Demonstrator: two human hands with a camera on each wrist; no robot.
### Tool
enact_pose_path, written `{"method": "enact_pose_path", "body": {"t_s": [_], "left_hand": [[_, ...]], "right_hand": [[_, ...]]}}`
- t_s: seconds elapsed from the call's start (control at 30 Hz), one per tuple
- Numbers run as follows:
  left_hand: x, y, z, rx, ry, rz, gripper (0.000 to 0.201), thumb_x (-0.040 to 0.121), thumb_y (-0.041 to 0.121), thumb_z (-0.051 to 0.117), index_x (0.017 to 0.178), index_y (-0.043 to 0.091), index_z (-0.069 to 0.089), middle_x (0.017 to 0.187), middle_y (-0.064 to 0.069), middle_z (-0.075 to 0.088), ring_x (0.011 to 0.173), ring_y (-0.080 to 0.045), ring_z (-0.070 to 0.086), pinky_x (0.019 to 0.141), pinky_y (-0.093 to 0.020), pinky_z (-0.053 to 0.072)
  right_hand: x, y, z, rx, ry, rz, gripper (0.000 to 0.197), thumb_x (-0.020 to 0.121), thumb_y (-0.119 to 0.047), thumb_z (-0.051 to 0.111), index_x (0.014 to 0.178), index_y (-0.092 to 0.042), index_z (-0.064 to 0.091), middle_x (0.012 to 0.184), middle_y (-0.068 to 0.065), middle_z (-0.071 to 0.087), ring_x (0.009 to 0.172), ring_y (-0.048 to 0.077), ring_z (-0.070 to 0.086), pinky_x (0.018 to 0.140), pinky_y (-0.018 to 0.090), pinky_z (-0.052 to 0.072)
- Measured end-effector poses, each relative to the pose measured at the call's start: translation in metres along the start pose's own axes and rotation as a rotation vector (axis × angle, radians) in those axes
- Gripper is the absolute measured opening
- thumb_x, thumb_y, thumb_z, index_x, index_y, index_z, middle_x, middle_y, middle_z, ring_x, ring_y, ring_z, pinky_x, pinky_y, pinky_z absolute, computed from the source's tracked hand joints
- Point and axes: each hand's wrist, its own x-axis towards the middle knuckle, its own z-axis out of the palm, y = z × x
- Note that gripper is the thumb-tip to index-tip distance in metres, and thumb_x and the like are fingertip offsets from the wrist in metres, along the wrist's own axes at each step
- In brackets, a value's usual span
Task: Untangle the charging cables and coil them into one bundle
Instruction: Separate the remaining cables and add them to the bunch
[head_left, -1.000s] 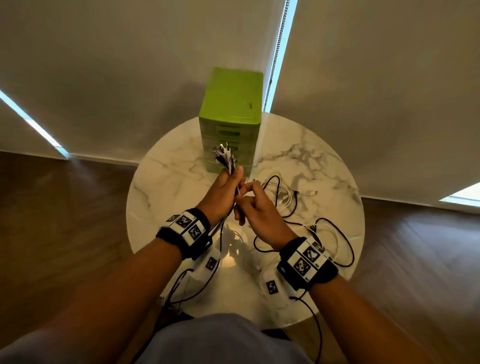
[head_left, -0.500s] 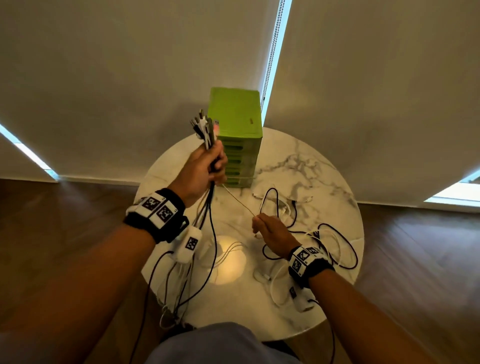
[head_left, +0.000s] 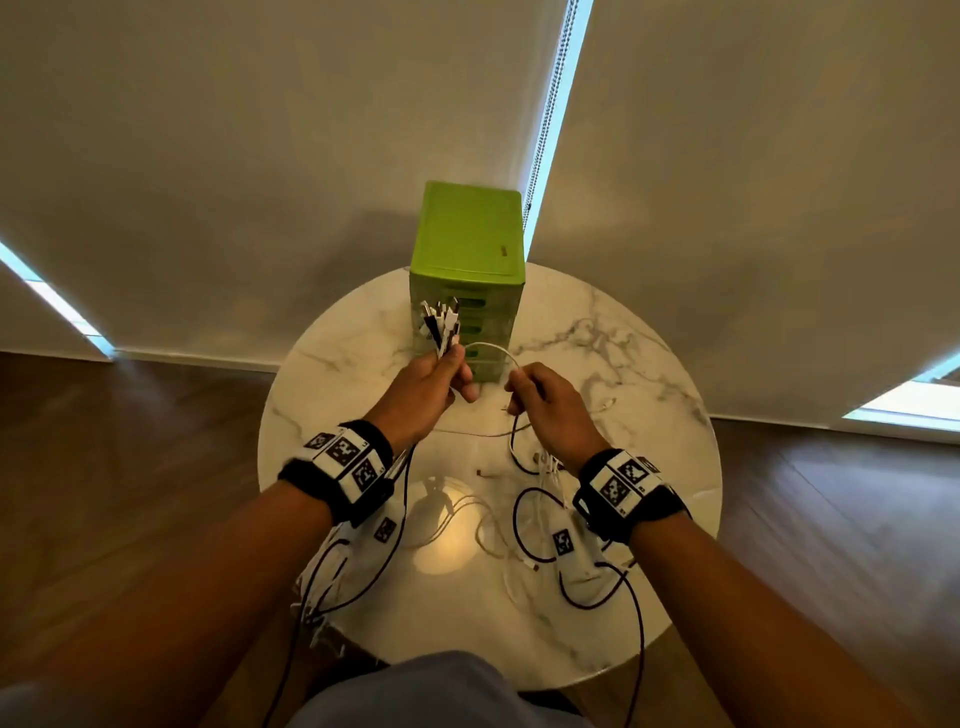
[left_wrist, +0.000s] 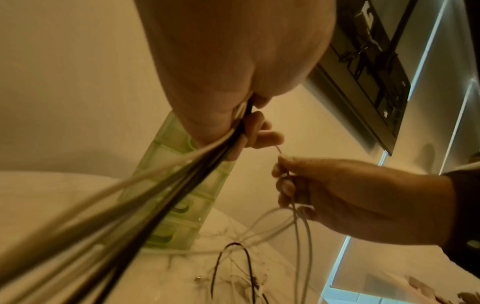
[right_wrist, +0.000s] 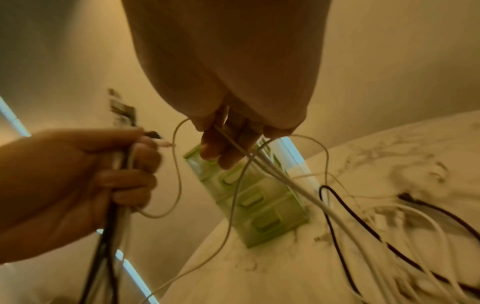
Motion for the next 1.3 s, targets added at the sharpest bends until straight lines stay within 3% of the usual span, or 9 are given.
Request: {"method": "enact_pose_path", "body": {"t_s": [0.07, 0.23, 0.4, 0.5, 0.67, 0.87, 1.03, 1.2, 1.3], "left_hand": [[0.002, -0.006, 0.008, -0.021, 0.06, 0.003, 0.045, 0.107, 0.045, 0.035, 0.091, 0.015, 0.065, 0.081, -0.002, 0.073, 0.053, -0.004, 0.046, 0.06, -0.026, 0.037], [-0.001, 0.007, 0.015, -0.195, 0.046, 0.033, 0.055, 0.109, 0.039, 0.033, 0.103, -0.005, 0.066, 0.061, 0.012, 0.064, 0.056, -0.006, 0.042, 0.052, -0.018, 0.035], [0.0, 0.01, 0.01, -0.2, 0.053, 0.116, 0.035, 0.109, 0.04, 0.035, 0.083, 0.025, 0.054, 0.066, 0.007, 0.061, 0.076, -0.019, 0.056, 0.06, -0.029, 0.034], [0.004, 0.025, -0.011, -0.272, 0.11, 0.159, 0.04, 0.109, 0.04, 0.034, 0.076, 0.021, 0.047, 0.061, 0.006, 0.048, 0.067, -0.016, 0.062, 0.056, -0.026, 0.036], [0.006, 0.039, -0.056, -0.324, 0.202, 0.287, 0.036, 0.109, 0.036, 0.036, 0.077, 0.02, 0.043, 0.06, 0.01, 0.035, 0.053, -0.009, 0.032, 0.053, -0.024, 0.029], [-0.004, 0.032, -0.063, -0.2, 0.275, 0.326, 0.028, 0.11, 0.025, 0.033, 0.085, 0.024, 0.045, 0.06, 0.014, 0.04, 0.056, -0.003, 0.033, 0.057, -0.016, 0.036], [-0.01, -0.008, -0.032, 0.048, 0.098, 0.144, 0.045, 0.093, 0.066, 0.041, 0.089, 0.025, 0.06, 0.077, 0.006, 0.055, 0.075, -0.014, 0.049, 0.08, -0.038, 0.044], [-0.011, -0.004, -0.011, -0.055, 0.034, 0.001, 0.045, 0.103, 0.054, 0.041, 0.095, 0.019, 0.069, 0.076, -0.003, 0.063, 0.078, -0.015, 0.056, 0.082, -0.037, 0.049], [-0.009, 0.004, -0.013, -0.163, 0.041, 0.027, 0.031, 0.103, 0.042, 0.051, 0.098, 0.017, 0.068, 0.083, -0.011, 0.066, 0.074, -0.009, 0.06, 0.072, -0.024, 0.052]], "right_hand": [[-0.003, -0.016, 0.0, 0.002, -0.065, -0.068, 0.028, 0.106, -0.03, 0.046, 0.092, -0.013, 0.063, 0.074, 0.003, 0.068, 0.068, 0.012, 0.062, 0.069, 0.025, 0.047], [-0.013, -0.028, 0.007, -0.005, -0.266, -0.093, 0.028, 0.106, -0.028, 0.046, 0.095, -0.009, 0.064, 0.078, 0.01, 0.068, 0.067, 0.011, 0.062, 0.067, 0.02, 0.05], [-0.016, -0.008, 0.015, -0.121, -0.495, -0.077, 0.032, 0.107, -0.035, 0.044, 0.088, -0.017, 0.063, 0.078, 0.001, 0.069, 0.07, 0.005, 0.063, 0.074, 0.021, 0.049], [-0.023, 0.026, 0.022, -0.219, -0.612, 0.008, 0.035, 0.107, -0.037, 0.043, 0.087, -0.016, 0.063, 0.078, -0.002, 0.068, 0.07, 0.004, 0.062, 0.076, 0.023, 0.049], [-0.023, 0.055, 0.006, -0.216, -0.554, 0.005, 0.027, 0.108, -0.031, 0.041, 0.087, -0.026, 0.056, 0.081, -0.01, 0.062, 0.071, -0.006, 0.056, 0.076, 0.019, 0.044], [0.004, 0.05, -0.009, -0.351, -0.322, 0.034, 0.04, 0.105, -0.05, 0.035, 0.077, -0.03, 0.056, 0.069, -0.005, 0.064, 0.075, 0.024, 0.066, 0.081, 0.045, 0.052], [0.014, -0.02, 0.003, -0.075, -0.162, -0.098, 0.033, 0.106, -0.038, 0.045, 0.08, -0.023, 0.057, 0.065, -0.003, 0.059, 0.055, 0.009, 0.055, 0.059, 0.026, 0.049], [0.011, -0.061, 0.016, 0.102, -0.315, -0.232, 0.027, 0.108, -0.024, 0.043, 0.091, -0.011, 0.06, 0.072, -0.001, 0.056, 0.06, 0.008, 0.052, 0.06, 0.03, 0.05], [0.008, -0.059, 0.016, 0.13, -0.433, -0.233, 0.026, 0.108, -0.021, 0.043, 0.088, -0.022, 0.06, 0.071, -0.013, 0.059, 0.062, 0.007, 0.053, 0.063, 0.03, 0.05]]}}
